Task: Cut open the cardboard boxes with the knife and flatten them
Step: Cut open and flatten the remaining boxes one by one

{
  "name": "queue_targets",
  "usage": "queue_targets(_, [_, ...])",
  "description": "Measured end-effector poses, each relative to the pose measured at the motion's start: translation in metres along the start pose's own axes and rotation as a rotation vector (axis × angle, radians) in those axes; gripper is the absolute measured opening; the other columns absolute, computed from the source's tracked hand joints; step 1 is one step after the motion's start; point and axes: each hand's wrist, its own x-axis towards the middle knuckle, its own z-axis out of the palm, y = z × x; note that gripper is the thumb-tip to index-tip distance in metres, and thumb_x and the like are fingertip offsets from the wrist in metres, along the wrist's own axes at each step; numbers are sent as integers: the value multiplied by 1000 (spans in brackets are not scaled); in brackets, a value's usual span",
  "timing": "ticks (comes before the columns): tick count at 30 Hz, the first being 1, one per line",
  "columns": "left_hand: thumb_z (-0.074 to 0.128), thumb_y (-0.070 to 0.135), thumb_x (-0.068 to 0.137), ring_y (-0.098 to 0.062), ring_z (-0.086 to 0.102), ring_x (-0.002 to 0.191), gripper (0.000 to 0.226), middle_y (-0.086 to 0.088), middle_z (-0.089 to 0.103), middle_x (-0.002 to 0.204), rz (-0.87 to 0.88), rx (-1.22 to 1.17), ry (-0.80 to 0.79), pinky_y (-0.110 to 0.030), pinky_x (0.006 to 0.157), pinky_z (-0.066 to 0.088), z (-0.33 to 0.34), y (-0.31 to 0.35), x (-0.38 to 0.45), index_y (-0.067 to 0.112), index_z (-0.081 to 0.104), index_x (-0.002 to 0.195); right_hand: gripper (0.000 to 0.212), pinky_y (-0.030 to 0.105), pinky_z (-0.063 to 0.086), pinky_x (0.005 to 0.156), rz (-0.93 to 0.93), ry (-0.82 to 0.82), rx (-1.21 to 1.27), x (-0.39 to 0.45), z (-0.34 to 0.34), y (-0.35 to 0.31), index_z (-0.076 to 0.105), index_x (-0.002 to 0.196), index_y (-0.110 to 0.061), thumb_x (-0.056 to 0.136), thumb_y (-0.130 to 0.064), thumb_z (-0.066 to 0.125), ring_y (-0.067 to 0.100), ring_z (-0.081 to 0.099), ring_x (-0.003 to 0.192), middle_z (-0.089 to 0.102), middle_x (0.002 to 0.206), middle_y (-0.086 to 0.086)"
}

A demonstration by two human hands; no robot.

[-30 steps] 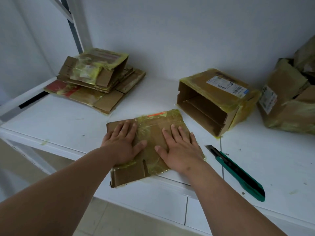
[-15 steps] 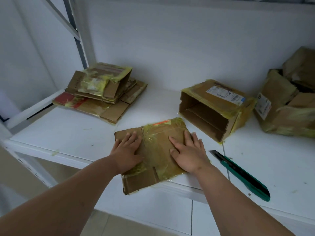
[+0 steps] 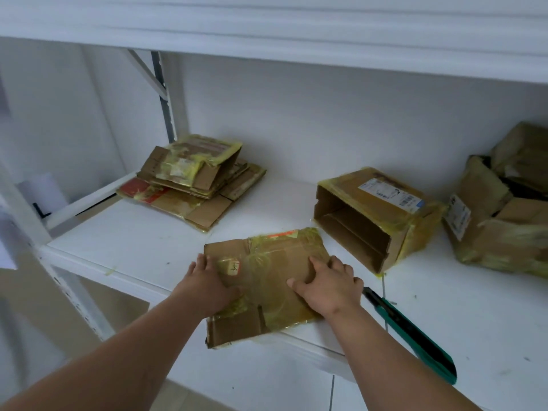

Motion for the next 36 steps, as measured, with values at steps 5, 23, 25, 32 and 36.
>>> queue_targets(5, [63, 40, 83, -29, 55, 118, 85, -8, 46, 136, -60, -44, 30, -41, 95, 50, -9, 13, -10, 18, 19, 151, 74, 43, 33, 105, 14, 18, 136, -4, -9, 3, 37, 145, -36, 81, -62, 64, 31, 36, 130, 39, 141, 6])
queue_targets(23, [70, 23, 84, -26, 32, 142, 78, -2, 20, 160, 76, -194, 475, -40, 107, 37, -59, 9, -6, 23, 30, 150, 24, 22, 50, 69, -55, -179, 1424, 16, -42, 17, 63, 110, -24, 94, -6, 63, 7, 72, 88, 76, 98, -8])
queue_targets(25, [73, 38, 80, -27, 38, 136, 78, -3, 36, 153, 45, -248, 528, -40, 107, 35, -65, 4, 1, 19, 37, 146, 25, 25, 50, 72, -63, -146, 1539, 21, -41, 8, 64, 110, -24, 95, -5, 62, 12, 72, 93, 76, 101, -6])
queue_targets(32, [63, 87, 55, -29, 55, 121, 117, -6, 52, 138, -26, -966, 367, -52, 99, 47, -89, 0, 23, 36, 18, 151, 25, 30, 50, 74, -4, -22, 1874, 46, -44, -48, 63, 111, -23, 93, -6, 64, 15, 69, 84, 75, 99, 0])
queue_targets(36, [84, 35, 74, -28, 72, 92, 75, -8, 72, 108, 130, -1139, 62, -52, 88, 56, -113, 2, 39, 34, 39, 134, 26, 29, 49, 72, -7, -27, 2011, 61, -45, -99, 64, 109, -25, 93, -4, 63, 15, 67, 82, 74, 92, -3])
